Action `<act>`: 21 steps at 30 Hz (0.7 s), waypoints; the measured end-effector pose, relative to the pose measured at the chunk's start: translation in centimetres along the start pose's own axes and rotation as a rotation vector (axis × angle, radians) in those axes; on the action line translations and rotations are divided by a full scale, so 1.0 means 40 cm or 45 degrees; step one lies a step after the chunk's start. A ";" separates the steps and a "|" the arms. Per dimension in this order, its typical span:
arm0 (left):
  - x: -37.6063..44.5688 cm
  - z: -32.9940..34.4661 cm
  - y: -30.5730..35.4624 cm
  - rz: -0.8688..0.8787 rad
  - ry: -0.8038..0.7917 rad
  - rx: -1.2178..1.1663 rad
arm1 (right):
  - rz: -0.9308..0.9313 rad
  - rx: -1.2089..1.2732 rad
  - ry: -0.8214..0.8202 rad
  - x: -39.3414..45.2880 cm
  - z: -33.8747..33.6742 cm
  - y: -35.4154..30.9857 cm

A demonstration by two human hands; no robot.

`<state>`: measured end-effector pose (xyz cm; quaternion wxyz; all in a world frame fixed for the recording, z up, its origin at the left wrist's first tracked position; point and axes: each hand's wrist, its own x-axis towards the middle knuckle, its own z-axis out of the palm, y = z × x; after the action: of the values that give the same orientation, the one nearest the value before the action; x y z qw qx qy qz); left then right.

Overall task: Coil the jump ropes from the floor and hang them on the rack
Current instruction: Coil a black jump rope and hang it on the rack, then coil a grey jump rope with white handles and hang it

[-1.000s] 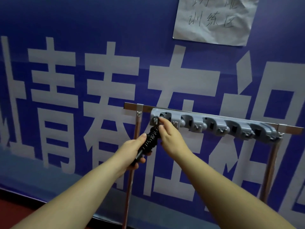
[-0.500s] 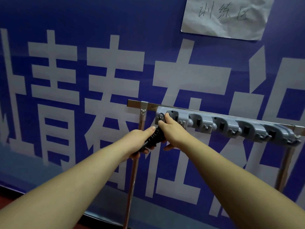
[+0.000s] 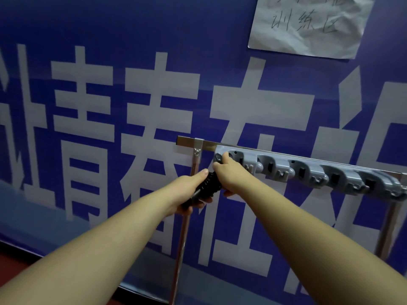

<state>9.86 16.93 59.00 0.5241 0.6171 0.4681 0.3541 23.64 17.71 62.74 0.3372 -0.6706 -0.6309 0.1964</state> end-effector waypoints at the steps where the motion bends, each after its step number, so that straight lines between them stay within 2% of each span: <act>1: 0.000 0.000 -0.002 -0.038 -0.025 -0.030 | 0.044 -0.009 -0.037 0.002 -0.003 -0.007; 5: 0.000 -0.002 -0.012 -0.096 -0.044 -0.079 | 0.078 -0.012 -0.090 0.007 -0.002 -0.015; 9: -0.001 -0.006 -0.035 -0.127 -0.053 -0.021 | 0.026 0.141 -0.079 -0.004 0.030 0.019; 13: -0.014 -0.010 -0.095 -0.185 -0.052 -0.011 | -0.093 0.545 -0.053 -0.055 0.070 0.082; 16: -0.029 -0.012 -0.167 -0.266 -0.015 -0.159 | -0.047 0.944 -0.079 -0.096 0.115 0.153; 19: -0.038 0.008 -0.268 -0.303 0.026 -0.114 | 0.018 0.983 -0.150 -0.160 0.186 0.242; 21: -0.062 0.043 -0.358 -0.345 0.014 -0.016 | 0.143 1.062 -0.236 -0.212 0.251 0.316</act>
<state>7.74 14.20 44.79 0.5683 0.5432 0.5477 0.2863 24.69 11.77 45.54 0.5101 -0.4899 -0.4876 0.5119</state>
